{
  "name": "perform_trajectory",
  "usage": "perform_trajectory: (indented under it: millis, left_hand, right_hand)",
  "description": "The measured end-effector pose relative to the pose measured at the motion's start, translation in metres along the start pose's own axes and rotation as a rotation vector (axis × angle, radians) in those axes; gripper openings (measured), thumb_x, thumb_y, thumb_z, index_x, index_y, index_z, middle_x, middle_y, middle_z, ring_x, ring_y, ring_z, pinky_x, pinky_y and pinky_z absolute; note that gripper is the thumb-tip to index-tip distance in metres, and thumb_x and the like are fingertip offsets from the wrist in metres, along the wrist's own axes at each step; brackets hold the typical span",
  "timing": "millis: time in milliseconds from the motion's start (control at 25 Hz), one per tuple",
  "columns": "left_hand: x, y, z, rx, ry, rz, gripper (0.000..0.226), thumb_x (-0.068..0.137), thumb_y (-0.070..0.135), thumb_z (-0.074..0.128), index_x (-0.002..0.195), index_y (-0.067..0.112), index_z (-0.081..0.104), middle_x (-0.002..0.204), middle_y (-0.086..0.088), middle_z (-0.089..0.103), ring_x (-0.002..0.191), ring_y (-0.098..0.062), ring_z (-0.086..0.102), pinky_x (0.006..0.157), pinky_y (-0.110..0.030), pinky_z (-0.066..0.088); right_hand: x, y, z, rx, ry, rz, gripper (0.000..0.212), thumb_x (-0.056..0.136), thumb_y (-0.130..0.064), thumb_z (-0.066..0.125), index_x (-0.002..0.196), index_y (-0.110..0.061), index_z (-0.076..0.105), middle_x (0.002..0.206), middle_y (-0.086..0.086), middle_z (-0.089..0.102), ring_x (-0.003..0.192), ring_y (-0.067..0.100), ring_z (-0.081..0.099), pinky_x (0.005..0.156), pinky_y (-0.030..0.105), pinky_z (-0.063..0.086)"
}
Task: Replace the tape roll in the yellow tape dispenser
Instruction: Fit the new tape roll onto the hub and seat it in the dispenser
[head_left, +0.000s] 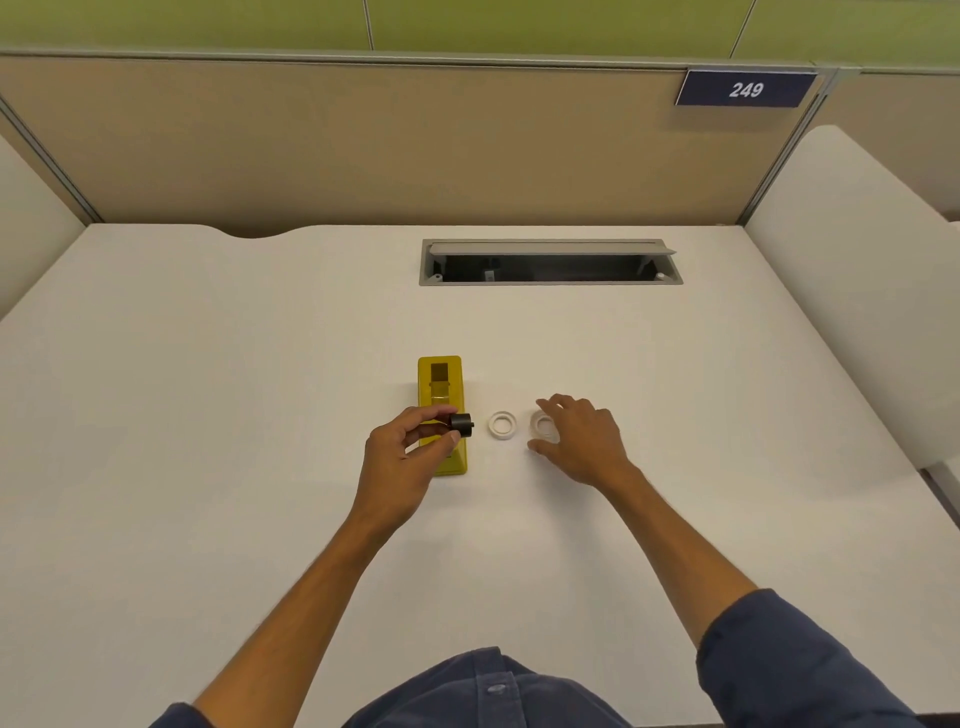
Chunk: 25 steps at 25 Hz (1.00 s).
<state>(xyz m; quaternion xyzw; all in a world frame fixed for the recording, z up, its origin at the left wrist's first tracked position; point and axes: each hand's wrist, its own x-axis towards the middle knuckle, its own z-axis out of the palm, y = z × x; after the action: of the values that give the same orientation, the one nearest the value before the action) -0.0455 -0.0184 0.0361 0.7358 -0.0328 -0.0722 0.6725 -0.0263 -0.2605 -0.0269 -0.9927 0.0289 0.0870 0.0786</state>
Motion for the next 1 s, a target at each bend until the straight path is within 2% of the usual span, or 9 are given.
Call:
perform_trajectory:
  millis: [160, 240, 440, 600, 720, 880, 1000]
  left_hand:
    - [-0.001, 0.001, 0.000, 0.001, 0.000, -0.003, 0.028, 0.083, 0.007, 0.067, 0.100, 0.030, 0.070, 0.102, 0.007, 0.072, 0.095, -0.005, 0.067, 0.070, -0.011, 0.050]
    - [-0.002, 0.002, -0.001, 0.002, 0.000, 0.001, 0.029, 0.083, 0.007, 0.067, 0.099, 0.030, 0.070, 0.102, 0.007, 0.073, 0.095, -0.005, 0.067, 0.070, -0.012, 0.051]
    - [-0.001, 0.004, -0.002, 0.000, 0.003, -0.004, 0.028, 0.083, 0.007, 0.067, 0.101, 0.027, 0.070, 0.104, 0.004, 0.072, 0.097, -0.007, 0.067, 0.072, -0.014, 0.053]
    - [-0.002, 0.007, 0.001, -0.009, -0.004, -0.003, 0.027, 0.083, 0.006, 0.066, 0.101, 0.026, 0.070, 0.105, 0.003, 0.072, 0.094, -0.005, 0.067, 0.071, -0.014, 0.052]
    - [-0.002, 0.010, 0.004, -0.005, -0.014, -0.007, 0.026, 0.083, 0.007, 0.067, 0.102, 0.025, 0.069, 0.105, 0.003, 0.072, 0.093, -0.006, 0.068, 0.073, -0.017, 0.055]
    - [-0.003, 0.015, 0.008, 0.004, -0.029, 0.022, 0.027, 0.083, 0.010, 0.067, 0.100, 0.030, 0.069, 0.104, 0.008, 0.071, 0.095, -0.003, 0.066, 0.073, -0.014, 0.053]
    - [-0.004, 0.018, 0.008, 0.037, -0.033, 0.047, 0.027, 0.083, 0.012, 0.067, 0.103, 0.030, 0.069, 0.103, 0.012, 0.070, 0.098, -0.003, 0.064, 0.079, -0.019, 0.054]
  right_hand:
    - [0.002, 0.001, 0.006, 0.025, 0.047, 0.005, 0.051, 0.090, -0.044, 0.058, 0.136, -0.025, 0.047, 0.136, 0.001, 0.053, 0.117, 0.026, 0.052, 0.092, 0.038, 0.039]
    - [0.000, 0.000, 0.005, 0.135, 0.096, 0.022, 0.047, 0.089, -0.042, 0.060, 0.132, -0.025, 0.050, 0.133, 0.000, 0.056, 0.114, 0.025, 0.055, 0.090, 0.037, 0.041]
    - [-0.019, -0.012, -0.011, 0.986, 0.202, 0.148, 0.039, 0.084, -0.038, 0.070, 0.120, -0.027, 0.061, 0.117, -0.007, 0.067, 0.099, 0.011, 0.065, 0.086, 0.027, 0.051]
    - [-0.037, -0.024, -0.030, 1.330, 0.135, 0.105, 0.028, 0.090, -0.029, 0.065, 0.118, -0.028, 0.063, 0.113, 0.003, 0.069, 0.095, 0.016, 0.069, 0.082, 0.028, 0.056]
    - [-0.050, -0.033, -0.042, 1.446, 0.086, 0.031, 0.027, 0.091, -0.023, 0.065, 0.117, -0.028, 0.065, 0.113, 0.004, 0.069, 0.097, 0.017, 0.069, 0.081, 0.029, 0.058]
    - [-0.059, -0.042, -0.052, 1.474, 0.039, -0.038, 0.031, 0.088, -0.016, 0.068, 0.118, -0.026, 0.066, 0.119, 0.005, 0.067, 0.107, 0.016, 0.065, 0.086, 0.034, 0.058]
    - [-0.061, -0.046, -0.057, 1.460, 0.019, -0.089, 0.038, 0.086, -0.009, 0.069, 0.120, -0.023, 0.064, 0.120, 0.004, 0.066, 0.100, 0.017, 0.068, 0.087, 0.033, 0.057]
